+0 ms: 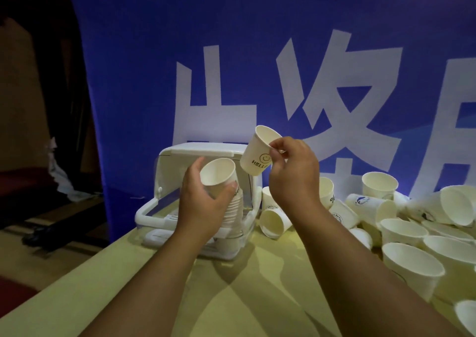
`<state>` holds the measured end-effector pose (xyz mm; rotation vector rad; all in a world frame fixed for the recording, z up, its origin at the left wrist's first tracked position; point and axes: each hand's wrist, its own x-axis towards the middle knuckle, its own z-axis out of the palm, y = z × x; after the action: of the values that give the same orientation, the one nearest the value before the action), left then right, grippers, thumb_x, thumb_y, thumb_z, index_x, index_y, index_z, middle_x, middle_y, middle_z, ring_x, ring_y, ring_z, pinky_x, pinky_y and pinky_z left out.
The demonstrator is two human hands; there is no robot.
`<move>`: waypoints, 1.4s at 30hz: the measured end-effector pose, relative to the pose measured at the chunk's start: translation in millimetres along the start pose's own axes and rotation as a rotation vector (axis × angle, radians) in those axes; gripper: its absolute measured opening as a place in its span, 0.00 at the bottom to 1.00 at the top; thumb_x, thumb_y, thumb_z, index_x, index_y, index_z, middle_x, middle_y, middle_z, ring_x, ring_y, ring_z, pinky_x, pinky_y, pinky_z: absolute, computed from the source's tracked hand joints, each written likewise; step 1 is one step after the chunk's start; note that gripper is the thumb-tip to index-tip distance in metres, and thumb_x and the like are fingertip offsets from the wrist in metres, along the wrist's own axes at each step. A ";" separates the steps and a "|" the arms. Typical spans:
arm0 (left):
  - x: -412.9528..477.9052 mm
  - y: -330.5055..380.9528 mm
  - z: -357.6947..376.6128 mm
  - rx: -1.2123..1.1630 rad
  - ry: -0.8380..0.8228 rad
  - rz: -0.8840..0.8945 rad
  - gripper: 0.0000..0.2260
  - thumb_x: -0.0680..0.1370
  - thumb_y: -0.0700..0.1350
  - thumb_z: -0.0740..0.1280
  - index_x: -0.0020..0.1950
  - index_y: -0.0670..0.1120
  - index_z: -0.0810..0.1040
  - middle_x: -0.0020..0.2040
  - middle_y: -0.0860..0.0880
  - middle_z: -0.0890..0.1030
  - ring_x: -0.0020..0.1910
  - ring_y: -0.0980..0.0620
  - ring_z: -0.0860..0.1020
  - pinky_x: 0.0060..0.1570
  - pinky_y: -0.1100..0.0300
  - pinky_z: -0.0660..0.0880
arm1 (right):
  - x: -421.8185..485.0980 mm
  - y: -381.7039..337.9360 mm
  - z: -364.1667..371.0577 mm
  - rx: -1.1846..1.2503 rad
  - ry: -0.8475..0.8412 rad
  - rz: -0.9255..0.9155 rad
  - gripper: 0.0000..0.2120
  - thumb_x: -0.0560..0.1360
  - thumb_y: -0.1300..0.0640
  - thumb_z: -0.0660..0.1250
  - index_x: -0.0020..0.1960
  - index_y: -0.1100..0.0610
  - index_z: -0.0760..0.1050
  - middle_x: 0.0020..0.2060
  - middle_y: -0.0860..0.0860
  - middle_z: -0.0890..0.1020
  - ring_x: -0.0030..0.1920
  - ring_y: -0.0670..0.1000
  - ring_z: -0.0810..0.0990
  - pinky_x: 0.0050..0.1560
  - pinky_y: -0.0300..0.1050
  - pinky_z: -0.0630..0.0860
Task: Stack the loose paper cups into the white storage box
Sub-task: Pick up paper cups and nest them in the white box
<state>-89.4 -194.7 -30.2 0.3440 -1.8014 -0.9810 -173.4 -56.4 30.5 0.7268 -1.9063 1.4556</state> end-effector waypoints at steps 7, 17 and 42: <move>1.8 -8.2 4.7 0.122 -0.065 -0.043 0.33 0.75 0.60 0.74 0.77 0.60 0.64 0.72 0.56 0.70 0.70 0.49 0.70 0.66 0.41 0.75 | -2.4 -5.6 -1.8 0.070 0.012 -0.029 0.05 0.80 0.55 0.67 0.56 0.49 0.77 0.50 0.45 0.78 0.53 0.51 0.77 0.57 0.57 0.78; 1.2 -17.3 1.2 0.235 -0.194 -0.102 0.38 0.71 0.59 0.78 0.77 0.52 0.69 0.69 0.54 0.70 0.63 0.50 0.76 0.63 0.46 0.79 | -12.0 -10.9 4.4 0.007 -0.162 -0.088 0.06 0.82 0.56 0.64 0.57 0.52 0.79 0.54 0.47 0.79 0.52 0.46 0.75 0.53 0.41 0.76; 2.1 -21.4 -6.0 0.240 -0.049 0.055 0.15 0.84 0.55 0.61 0.61 0.51 0.82 0.53 0.53 0.83 0.49 0.53 0.81 0.45 0.54 0.84 | -31.7 15.1 24.7 -0.289 -0.577 -0.084 0.23 0.76 0.64 0.72 0.69 0.48 0.77 0.62 0.49 0.82 0.58 0.51 0.81 0.60 0.46 0.78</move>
<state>-89.3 -212.2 -44.0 0.4195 -1.9677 -0.7413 -167.6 -75.0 -7.7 1.1553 -2.4093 0.9446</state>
